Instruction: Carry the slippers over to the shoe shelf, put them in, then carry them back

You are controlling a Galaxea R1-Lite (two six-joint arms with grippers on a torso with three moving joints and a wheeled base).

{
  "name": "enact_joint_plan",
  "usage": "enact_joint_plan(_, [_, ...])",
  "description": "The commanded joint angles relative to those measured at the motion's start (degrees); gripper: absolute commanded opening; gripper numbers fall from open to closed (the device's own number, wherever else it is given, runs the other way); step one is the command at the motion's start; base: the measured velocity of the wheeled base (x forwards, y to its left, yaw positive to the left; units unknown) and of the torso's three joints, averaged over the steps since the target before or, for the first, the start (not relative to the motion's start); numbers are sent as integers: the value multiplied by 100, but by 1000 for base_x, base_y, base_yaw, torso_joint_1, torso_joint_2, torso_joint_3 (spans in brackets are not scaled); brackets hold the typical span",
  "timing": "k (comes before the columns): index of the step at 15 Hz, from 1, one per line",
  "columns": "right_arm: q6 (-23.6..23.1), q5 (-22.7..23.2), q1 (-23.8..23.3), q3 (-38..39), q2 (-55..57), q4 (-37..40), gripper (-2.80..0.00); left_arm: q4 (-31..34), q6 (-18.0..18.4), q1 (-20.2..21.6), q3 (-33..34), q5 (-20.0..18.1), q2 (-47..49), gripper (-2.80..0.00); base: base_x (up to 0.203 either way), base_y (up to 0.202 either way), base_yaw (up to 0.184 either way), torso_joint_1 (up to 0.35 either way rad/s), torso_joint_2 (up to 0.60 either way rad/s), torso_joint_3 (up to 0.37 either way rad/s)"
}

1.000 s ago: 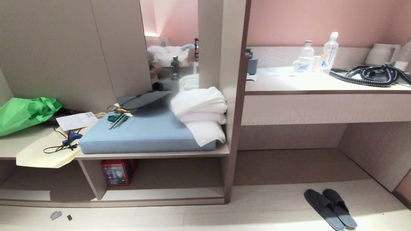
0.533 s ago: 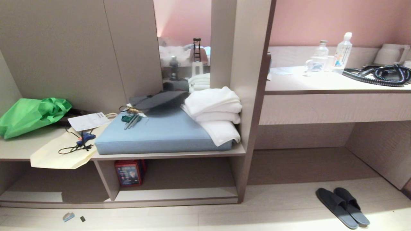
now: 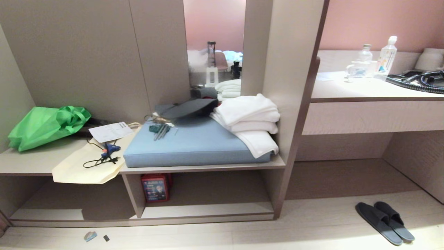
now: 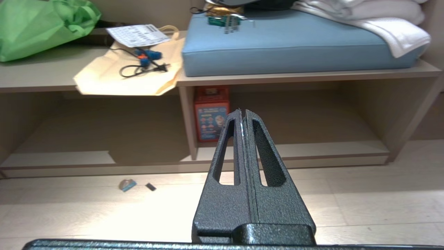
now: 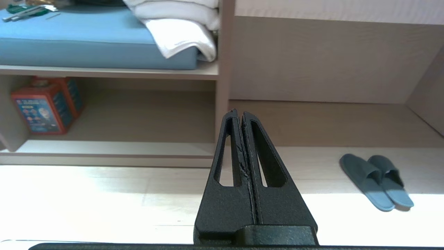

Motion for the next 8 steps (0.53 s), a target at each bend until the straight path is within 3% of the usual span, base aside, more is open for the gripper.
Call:
enact_joint_plan(1, [-5, 4, 0, 9, 7, 2, -280, -1, 0, 0, 0, 2, 3, -280, 0, 194, 0, 1, 1, 11])
enact_joint_plan(8, [-5, 4, 0, 9, 7, 0, -280, -1, 9, 0, 0, 2, -1, -280, 0, 195, -1, 4, 2, 2])
